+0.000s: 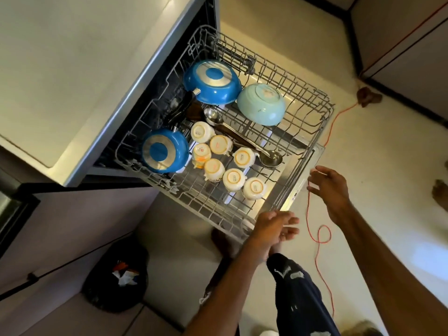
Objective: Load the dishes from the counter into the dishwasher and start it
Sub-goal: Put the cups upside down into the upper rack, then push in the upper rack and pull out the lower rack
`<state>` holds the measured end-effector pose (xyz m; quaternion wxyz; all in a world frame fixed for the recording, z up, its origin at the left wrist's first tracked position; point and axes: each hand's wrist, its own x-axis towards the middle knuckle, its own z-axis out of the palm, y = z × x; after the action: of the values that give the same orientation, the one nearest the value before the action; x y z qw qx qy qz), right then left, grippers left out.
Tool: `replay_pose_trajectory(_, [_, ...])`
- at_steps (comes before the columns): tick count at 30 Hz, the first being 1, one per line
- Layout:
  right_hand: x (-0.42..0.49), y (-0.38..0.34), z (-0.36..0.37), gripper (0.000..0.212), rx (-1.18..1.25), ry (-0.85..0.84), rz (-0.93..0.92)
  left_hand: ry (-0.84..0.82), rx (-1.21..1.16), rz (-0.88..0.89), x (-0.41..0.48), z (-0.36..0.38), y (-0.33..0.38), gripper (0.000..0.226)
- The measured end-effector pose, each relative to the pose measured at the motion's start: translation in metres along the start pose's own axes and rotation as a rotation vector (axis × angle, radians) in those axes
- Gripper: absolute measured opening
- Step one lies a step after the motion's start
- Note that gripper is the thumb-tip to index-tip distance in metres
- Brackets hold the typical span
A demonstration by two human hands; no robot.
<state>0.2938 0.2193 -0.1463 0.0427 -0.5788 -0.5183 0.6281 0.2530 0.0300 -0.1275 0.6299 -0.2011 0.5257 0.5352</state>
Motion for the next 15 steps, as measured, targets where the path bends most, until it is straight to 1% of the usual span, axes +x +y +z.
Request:
replay_pose_trajectory(2, [0.020,-0.003,-0.006,0.040,0.004,-0.040,0.016,-0.002,-0.061,-0.014,0.014,0.008,-0.012,0.023])
replay_pose_trajectory(3, [0.029,-0.006,-0.008,0.048,0.011,-0.070,0.022,0.004,-0.101,-0.017,0.022,0.013,-0.016,0.029])
replay_pose_trajectory(6, [0.061,-0.019,-0.013,0.101,0.002,-0.167,0.004,0.042,-0.268,-0.026,0.046,0.029,-0.016,0.045])
replay_pose_trajectory(7, [0.072,-0.022,-0.014,0.106,-0.006,-0.206,-0.011,0.056,-0.345,-0.036,0.054,0.035,-0.013,0.044])
replay_pose_trajectory(8, [0.084,-0.026,-0.016,0.099,-0.009,-0.262,-0.018,0.073,-0.452,-0.046,0.059,0.041,-0.009,0.040])
replay_pose_trajectory(9, [0.092,-0.030,-0.014,0.087,-0.013,-0.315,-0.017,0.096,-0.582,-0.053,0.064,0.048,-0.006,0.035])
replay_pose_trajectory(10, [0.097,-0.034,-0.011,0.076,-0.012,-0.358,-0.005,0.125,-0.710,-0.054,0.068,0.052,-0.003,0.034])
replay_pose_trajectory(11, [0.102,-0.037,-0.007,0.072,-0.003,-0.402,0.021,0.162,-0.844,-0.044,0.075,0.057,-0.001,0.037])
replay_pose_trajectory(13, [0.109,-0.044,-0.004,0.077,0.018,-0.463,0.087,0.237,-1.092,0.021,0.088,0.068,-0.003,0.047])
replay_pose_trajectory(15, [0.114,-0.048,-0.006,0.087,0.047,-0.493,0.129,0.330,-1.297,0.080,0.097,0.075,-0.007,0.052])
